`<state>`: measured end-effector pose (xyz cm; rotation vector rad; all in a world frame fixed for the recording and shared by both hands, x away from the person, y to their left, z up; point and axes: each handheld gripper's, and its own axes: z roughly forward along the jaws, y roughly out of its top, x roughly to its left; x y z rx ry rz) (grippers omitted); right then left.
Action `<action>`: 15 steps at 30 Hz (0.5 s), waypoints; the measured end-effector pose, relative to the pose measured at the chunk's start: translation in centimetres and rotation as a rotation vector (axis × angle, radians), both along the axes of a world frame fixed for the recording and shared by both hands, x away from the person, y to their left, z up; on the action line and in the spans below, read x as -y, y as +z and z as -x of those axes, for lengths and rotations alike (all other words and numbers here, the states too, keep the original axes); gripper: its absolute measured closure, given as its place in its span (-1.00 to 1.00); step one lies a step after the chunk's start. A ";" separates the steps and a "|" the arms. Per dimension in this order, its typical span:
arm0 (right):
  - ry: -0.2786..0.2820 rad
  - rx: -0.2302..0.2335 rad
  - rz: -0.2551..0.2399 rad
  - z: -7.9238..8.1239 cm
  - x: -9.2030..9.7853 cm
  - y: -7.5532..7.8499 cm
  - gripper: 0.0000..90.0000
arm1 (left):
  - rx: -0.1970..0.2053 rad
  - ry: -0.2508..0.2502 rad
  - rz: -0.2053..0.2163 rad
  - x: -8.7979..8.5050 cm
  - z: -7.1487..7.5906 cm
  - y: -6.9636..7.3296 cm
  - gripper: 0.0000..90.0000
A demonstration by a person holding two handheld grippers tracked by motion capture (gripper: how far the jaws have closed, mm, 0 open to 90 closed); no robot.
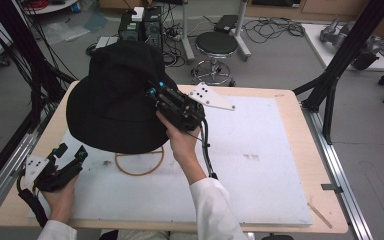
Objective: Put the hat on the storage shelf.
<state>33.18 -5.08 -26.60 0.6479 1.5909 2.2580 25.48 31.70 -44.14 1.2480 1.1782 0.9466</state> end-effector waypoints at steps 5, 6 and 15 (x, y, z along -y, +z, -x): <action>-0.021 -0.013 0.022 0.1 -0.3 -1.1 0.92 | -0.004 0.000 -0.004 0.0 0.0 0.0 -0.28; -0.019 -0.013 0.028 0.1 -0.3 -1.3 0.92 | -0.004 -0.001 -0.004 0.0 0.0 0.0 -0.28; 0.002 -0.032 0.040 0.3 -0.5 -4.2 0.92 | -0.004 0.000 -0.001 0.1 0.0 -0.1 -0.28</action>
